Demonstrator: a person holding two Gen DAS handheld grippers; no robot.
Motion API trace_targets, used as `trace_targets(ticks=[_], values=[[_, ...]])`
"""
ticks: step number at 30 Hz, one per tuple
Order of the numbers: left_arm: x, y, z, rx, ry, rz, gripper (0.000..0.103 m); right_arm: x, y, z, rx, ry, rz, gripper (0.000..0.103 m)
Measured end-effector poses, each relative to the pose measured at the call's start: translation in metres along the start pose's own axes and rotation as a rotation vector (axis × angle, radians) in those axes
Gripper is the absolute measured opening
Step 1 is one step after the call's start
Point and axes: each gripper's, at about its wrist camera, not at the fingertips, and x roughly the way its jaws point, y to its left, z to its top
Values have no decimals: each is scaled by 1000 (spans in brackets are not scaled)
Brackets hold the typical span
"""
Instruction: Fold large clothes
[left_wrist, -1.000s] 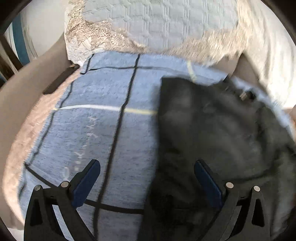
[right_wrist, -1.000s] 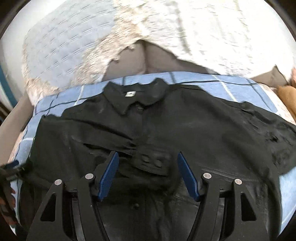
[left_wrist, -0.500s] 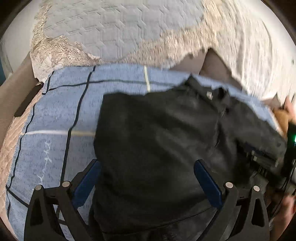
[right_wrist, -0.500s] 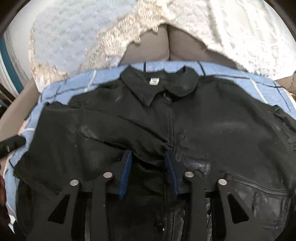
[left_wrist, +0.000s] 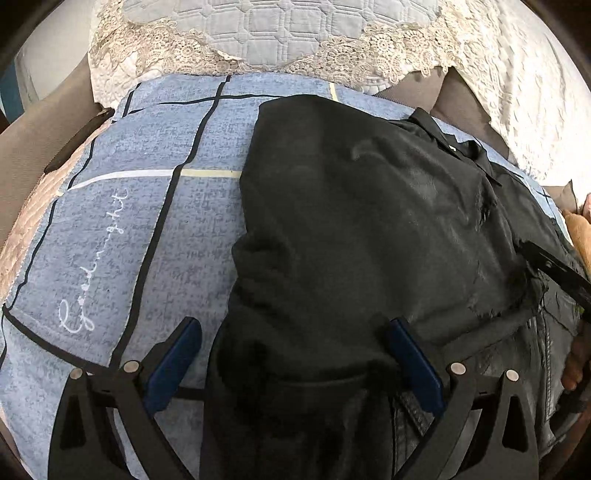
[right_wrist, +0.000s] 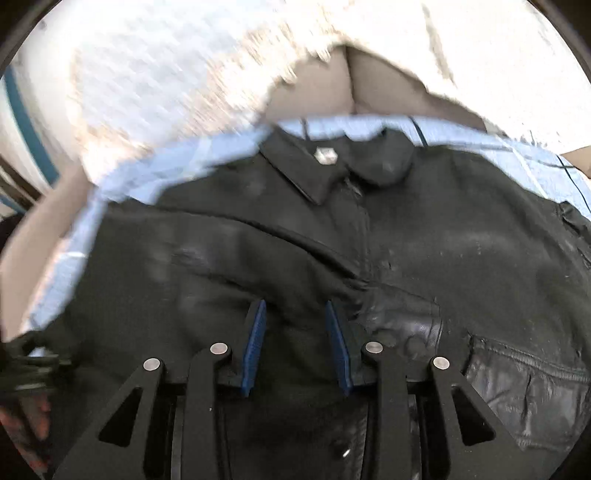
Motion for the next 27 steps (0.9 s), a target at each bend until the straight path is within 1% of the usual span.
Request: trace_targets(ticks=[1,3,5,6,8,12,14,16,17,19,22,24,25,27], values=[[0,1,0,1,1,6,102,0,4,-3,-6,15,8,35],[-2,1,-1,2,-2,19,102,8,10,-14,-37,73,11,35],[-3,3,-3,2,-7,21,102,21,13,-25,-58,112,-30,35],[-1,4,-5,11,-16,23,103,24,14,-29,-65,106,-38,35],[3,7,-5,2,10,28,103,24,14,-30,-63,95,-45,35],[-7,15,-2,-46,17,-15,103,19,11,-25,-66,124,-37,36],[-19,13,-1,-38,-15,-1,103,0,4,-22,-47,83,-12,36],[-33,4,-1,6,-61,25,102,-20,-7,-22,-20,46,-22,36],[-40,0,-1,18,-79,24,102,-27,-12,-22,-5,35,-28,36],[-51,-11,0,31,-97,-7,102,-48,-32,-23,38,3,-46,40],[-65,-30,4,35,-118,-52,102,-73,-62,-25,95,-23,-83,42],[-76,-45,7,44,-143,-75,102,-94,-82,-27,134,-49,-101,47],[-79,-52,8,48,-152,-81,102,-103,-90,-28,149,-60,-103,51],[-86,-71,10,74,-168,-120,102,-124,-114,-31,196,-90,-120,54]])
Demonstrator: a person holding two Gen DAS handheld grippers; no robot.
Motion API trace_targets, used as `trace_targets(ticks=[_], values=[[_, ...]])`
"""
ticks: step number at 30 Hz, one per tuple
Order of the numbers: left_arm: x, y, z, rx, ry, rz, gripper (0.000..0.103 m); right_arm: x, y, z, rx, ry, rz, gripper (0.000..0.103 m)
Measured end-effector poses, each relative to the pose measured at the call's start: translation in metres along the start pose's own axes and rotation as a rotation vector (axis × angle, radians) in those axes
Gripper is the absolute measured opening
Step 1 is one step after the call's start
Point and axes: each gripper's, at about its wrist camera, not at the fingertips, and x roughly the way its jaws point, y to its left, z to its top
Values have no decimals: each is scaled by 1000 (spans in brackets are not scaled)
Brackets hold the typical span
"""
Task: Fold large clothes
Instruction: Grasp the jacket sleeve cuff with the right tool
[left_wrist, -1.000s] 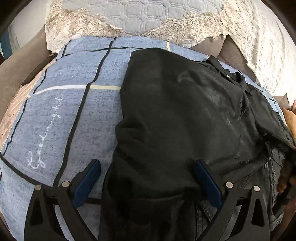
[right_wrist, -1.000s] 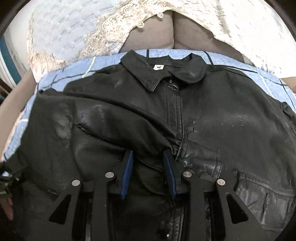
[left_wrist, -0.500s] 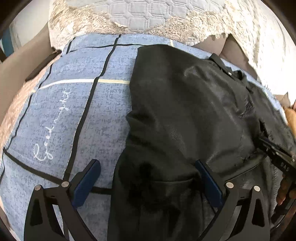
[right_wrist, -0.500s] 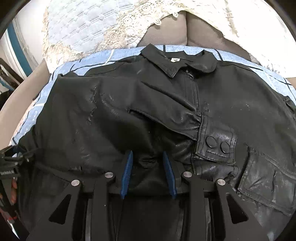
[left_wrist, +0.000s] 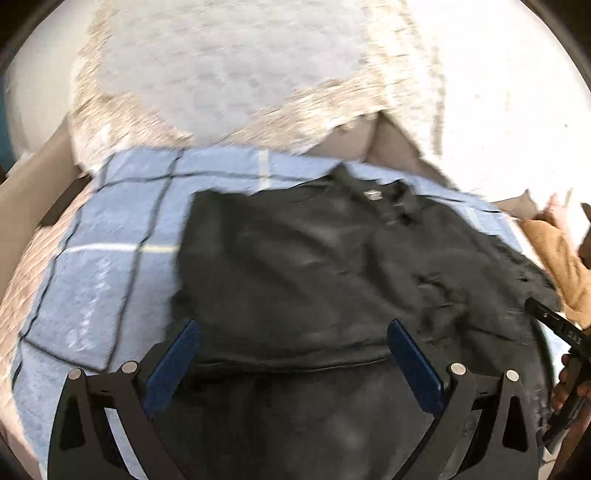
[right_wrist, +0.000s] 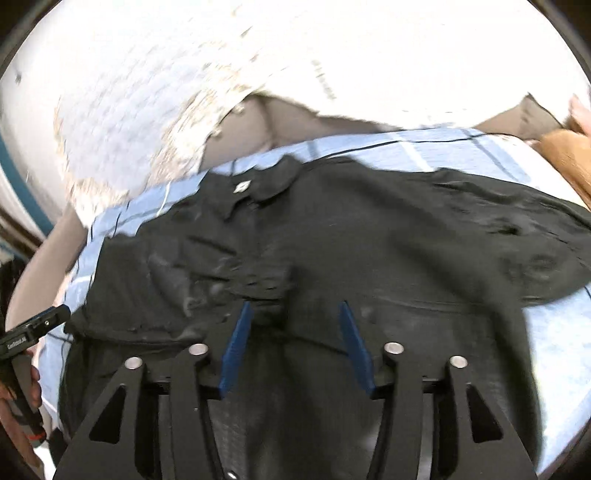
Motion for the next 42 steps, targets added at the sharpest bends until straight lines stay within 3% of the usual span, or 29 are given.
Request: trace_targets(ticks=[10,14,17,19,24,27,32,35,39,42], values=[[23,-102,15,100,22,-169,102,-63,-118,12,195,-146,-165,58],[44,-146,19,116,51,-234,102,-76,-176,13,327,-169,-167,59],[56,-180,17,162,60,-244,102,-87,-220,14,392,-195,-267,61],[63,-200,15,194,64,-236,102,-89,-239,15,399,-205,-288,62],[84,-245,10,255,79,-263,102,-81,-291,23,439,-159,-397,63],[97,-272,6,300,104,-291,102,-75,-325,22,532,-154,-339,65],[113,-307,0,372,111,-299,102,-62,-362,21,613,-163,-342,73],[123,-318,-2,379,127,-316,102,-52,-383,20,693,-160,-328,73],[136,-323,-4,379,153,-336,102,-38,-396,28,706,-159,-350,73],[143,-323,-5,377,164,-343,102,-35,-404,31,737,-195,-287,73]])
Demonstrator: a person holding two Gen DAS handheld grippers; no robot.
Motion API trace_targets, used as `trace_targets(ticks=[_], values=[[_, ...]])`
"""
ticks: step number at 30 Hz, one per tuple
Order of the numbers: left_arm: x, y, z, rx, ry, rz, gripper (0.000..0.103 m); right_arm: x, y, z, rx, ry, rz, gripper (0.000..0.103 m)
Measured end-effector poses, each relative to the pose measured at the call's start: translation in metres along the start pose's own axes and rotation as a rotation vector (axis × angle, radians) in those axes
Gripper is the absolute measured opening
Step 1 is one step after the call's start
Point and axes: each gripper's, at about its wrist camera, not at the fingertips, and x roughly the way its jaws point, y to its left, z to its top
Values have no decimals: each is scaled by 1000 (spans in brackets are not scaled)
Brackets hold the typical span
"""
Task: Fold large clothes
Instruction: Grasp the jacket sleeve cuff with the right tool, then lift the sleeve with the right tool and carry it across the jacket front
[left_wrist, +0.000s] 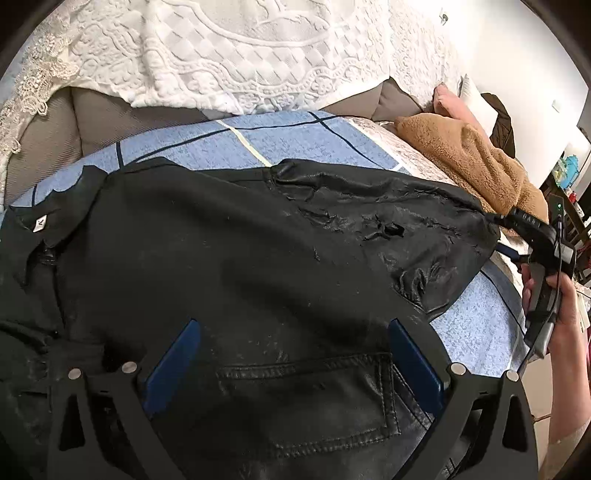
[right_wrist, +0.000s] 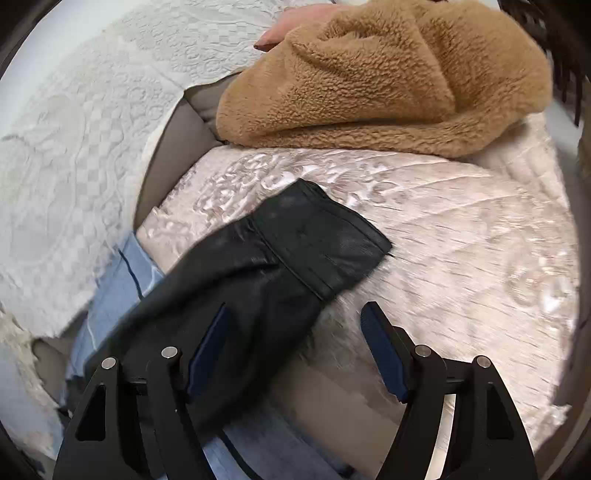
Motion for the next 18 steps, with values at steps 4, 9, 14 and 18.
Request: trace_targets(ticks=[4,9,14,18], values=[[6,4,1,-5,6,36,102,8,-4,5,52,-4,-2,73],[10,8,1,-18,16,39,102,7,-2,8,55,-24,-30,44],[9,7,1,-3,14,50,102,7,-4,9,49,-36,-31,23],[4,10,2,-6,10,62,102,-10,9,8,-3,-106,9,17]])
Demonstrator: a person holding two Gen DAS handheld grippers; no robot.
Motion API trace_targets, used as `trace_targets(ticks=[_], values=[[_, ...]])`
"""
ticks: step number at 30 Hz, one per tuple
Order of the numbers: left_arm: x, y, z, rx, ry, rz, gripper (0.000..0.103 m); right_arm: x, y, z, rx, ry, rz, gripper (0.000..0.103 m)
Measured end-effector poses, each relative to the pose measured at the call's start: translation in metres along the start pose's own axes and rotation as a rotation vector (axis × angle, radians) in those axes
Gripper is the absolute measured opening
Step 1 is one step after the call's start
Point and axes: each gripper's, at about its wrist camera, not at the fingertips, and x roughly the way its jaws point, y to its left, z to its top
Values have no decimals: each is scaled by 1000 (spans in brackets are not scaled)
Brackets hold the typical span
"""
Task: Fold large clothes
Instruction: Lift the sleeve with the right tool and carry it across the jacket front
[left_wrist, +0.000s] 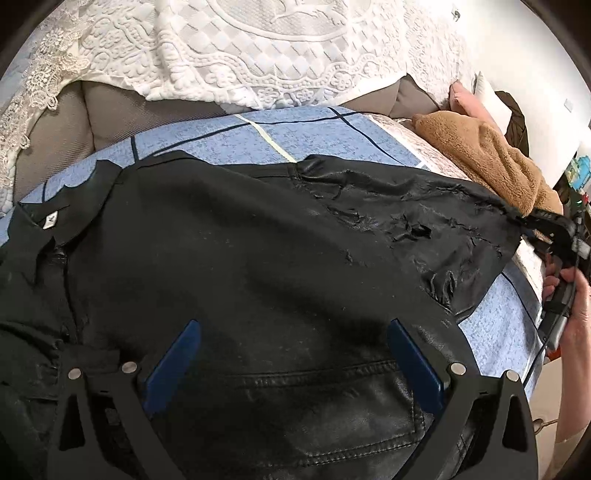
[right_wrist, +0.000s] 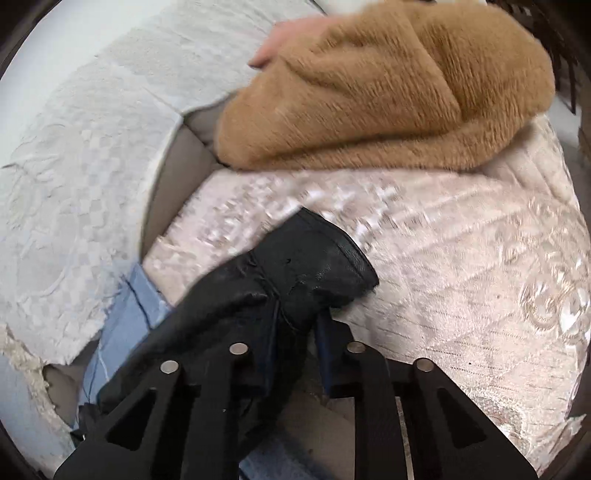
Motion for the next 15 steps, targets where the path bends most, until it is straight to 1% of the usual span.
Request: trace_targets(ticks=[5,8,12,15], values=[[-14,4,0,13,-28,37,102,-31,33,1,-83,-49,89,15],[-23,12,-1,-6,-33,30,102,-48,53,1,-121,-69,158,15],[-37,23,-3,-23,-52,42,102,-75,97,-8,-242,-96,235,14],[-48,34,-5,-40,-66,54,102,-91,129,-19,-314,-95,302,12]])
